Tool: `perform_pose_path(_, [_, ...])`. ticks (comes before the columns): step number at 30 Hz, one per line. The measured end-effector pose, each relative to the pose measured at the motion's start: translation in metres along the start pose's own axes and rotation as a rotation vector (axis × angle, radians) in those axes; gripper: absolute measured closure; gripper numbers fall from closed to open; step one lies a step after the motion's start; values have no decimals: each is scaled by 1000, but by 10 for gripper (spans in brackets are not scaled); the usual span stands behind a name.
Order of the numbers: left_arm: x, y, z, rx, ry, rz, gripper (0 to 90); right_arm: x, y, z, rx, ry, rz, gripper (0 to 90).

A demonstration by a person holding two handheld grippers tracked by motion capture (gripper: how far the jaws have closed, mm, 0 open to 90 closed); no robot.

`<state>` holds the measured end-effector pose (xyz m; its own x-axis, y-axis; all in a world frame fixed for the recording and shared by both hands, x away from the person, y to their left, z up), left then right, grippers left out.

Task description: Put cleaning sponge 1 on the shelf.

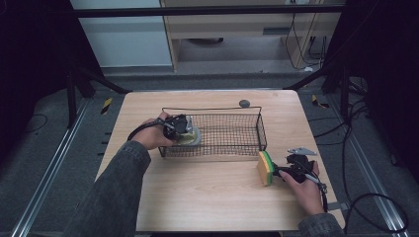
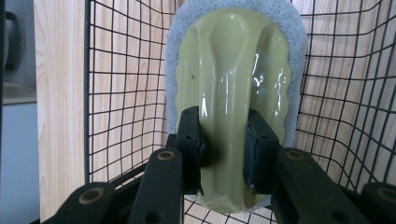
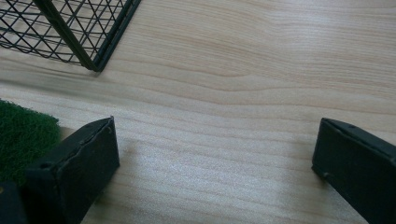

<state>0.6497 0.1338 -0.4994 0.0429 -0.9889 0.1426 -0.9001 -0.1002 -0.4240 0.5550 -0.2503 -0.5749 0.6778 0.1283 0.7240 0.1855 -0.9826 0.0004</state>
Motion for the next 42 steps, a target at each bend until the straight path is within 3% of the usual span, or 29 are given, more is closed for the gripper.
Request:
perform_pose_path(29, [3,4,10,-32,-11,-2,692,0,0,0,0,0,0,7])
perform_pose_path(37, [3,4,4,-31,7,-23,652,0,0,0,1,0,-1,7])
perform_pose_path(42, [6,4,-4,-12,22,-4,615,0,0,0,0,0,-1,7])
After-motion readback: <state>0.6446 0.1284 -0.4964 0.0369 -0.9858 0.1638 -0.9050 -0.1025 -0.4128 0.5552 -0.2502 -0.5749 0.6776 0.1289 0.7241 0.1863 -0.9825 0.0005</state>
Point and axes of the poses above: each handheld gripper's, and its own axes: z roughly forward along the jaws, x roughly out of its top, y roughly to its right, the point moved 9 cm from there along z, roughly forward along the jaws
